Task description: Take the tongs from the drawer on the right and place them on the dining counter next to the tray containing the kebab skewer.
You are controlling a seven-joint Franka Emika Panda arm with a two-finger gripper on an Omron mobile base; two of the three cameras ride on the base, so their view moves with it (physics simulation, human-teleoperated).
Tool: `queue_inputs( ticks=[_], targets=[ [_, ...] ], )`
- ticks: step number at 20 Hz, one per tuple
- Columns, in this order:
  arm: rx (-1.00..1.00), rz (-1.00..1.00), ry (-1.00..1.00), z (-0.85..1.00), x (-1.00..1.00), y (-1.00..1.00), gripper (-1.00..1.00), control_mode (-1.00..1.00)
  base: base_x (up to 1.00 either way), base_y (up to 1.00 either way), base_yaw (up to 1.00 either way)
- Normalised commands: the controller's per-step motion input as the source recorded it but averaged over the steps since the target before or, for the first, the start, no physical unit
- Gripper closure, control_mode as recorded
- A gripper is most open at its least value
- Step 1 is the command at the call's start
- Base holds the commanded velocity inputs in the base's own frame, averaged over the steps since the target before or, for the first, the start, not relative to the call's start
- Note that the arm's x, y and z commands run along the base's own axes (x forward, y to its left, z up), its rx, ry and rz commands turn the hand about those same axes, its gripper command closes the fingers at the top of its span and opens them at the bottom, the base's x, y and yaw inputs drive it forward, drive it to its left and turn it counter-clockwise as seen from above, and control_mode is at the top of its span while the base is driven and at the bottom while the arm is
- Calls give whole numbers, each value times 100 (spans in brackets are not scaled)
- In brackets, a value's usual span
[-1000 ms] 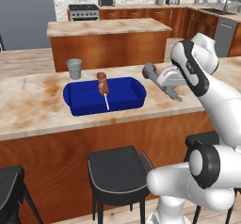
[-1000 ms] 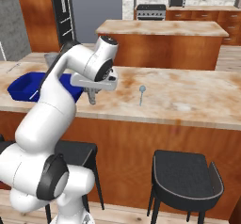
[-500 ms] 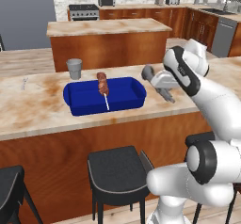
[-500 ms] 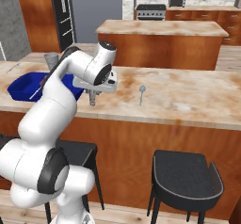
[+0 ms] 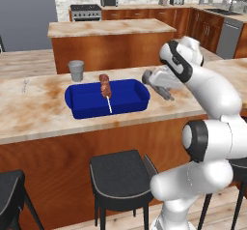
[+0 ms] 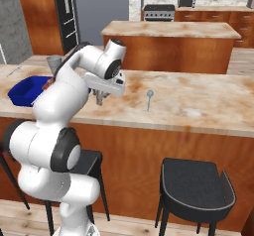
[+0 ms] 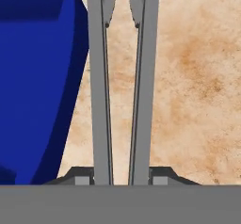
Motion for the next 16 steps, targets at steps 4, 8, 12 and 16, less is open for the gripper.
queue_inputs(
  ticks=[4,8,12,16],
  targets=[
    [4,0,0,-14,32,0,100,-100,0,0,0],
    [3,0,-1,-30,21,0,100,-100,0,0,0],
    [2,0,0,-32,23,0,100,-100,0,0,0],
    [0,0,0,-28,26,0,100,-100,0,0,0]
  ],
)
